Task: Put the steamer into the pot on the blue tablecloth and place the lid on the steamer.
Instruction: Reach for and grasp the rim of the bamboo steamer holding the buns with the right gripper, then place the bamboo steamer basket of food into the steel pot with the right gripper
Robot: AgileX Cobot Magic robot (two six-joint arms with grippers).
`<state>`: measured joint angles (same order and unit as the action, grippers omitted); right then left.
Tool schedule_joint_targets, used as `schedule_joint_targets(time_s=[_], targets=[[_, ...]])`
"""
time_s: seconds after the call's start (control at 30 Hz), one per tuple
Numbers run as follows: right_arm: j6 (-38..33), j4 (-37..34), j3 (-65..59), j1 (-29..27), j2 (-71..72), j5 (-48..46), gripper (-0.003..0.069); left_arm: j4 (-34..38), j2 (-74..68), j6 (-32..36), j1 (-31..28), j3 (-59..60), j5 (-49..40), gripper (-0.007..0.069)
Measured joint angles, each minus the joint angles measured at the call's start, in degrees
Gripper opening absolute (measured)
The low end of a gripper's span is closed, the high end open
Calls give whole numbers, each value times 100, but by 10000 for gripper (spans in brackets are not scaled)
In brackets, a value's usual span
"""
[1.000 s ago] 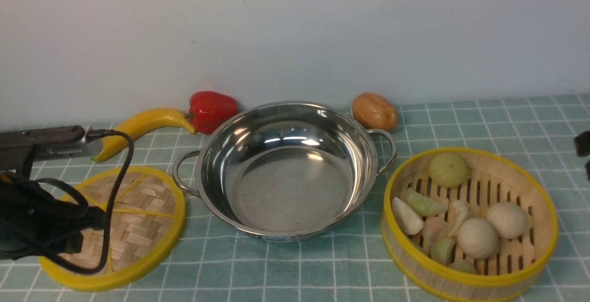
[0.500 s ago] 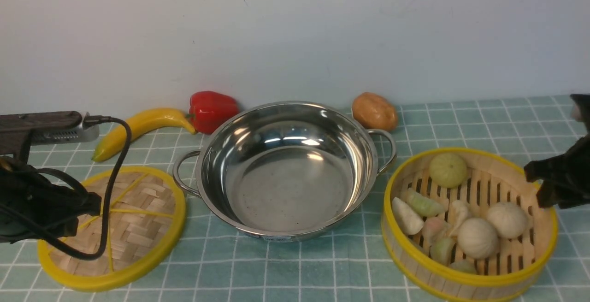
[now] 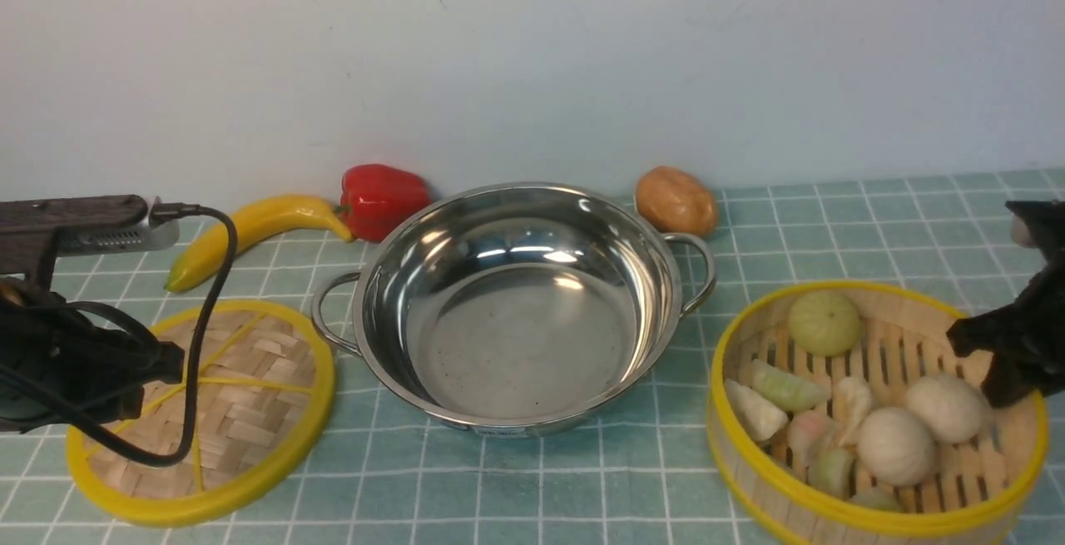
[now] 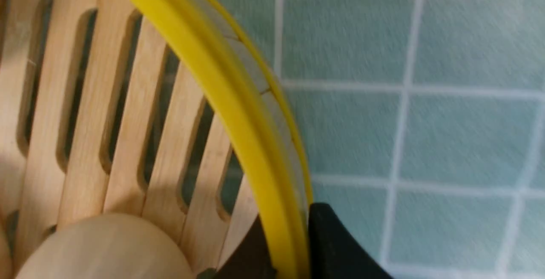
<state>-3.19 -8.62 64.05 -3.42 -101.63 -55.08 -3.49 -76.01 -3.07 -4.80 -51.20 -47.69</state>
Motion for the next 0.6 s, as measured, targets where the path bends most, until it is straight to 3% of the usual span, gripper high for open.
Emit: schedule_joint_targets(time_s=[0.27, 0.6], targets=[[154, -78, 1461, 43, 629, -1441, 85, -72, 0, 6, 0, 0, 50, 241], [839, -122, 4697, 2172, -1099, -1589, 65, -738, 0, -607, -413, 0, 230, 240]])
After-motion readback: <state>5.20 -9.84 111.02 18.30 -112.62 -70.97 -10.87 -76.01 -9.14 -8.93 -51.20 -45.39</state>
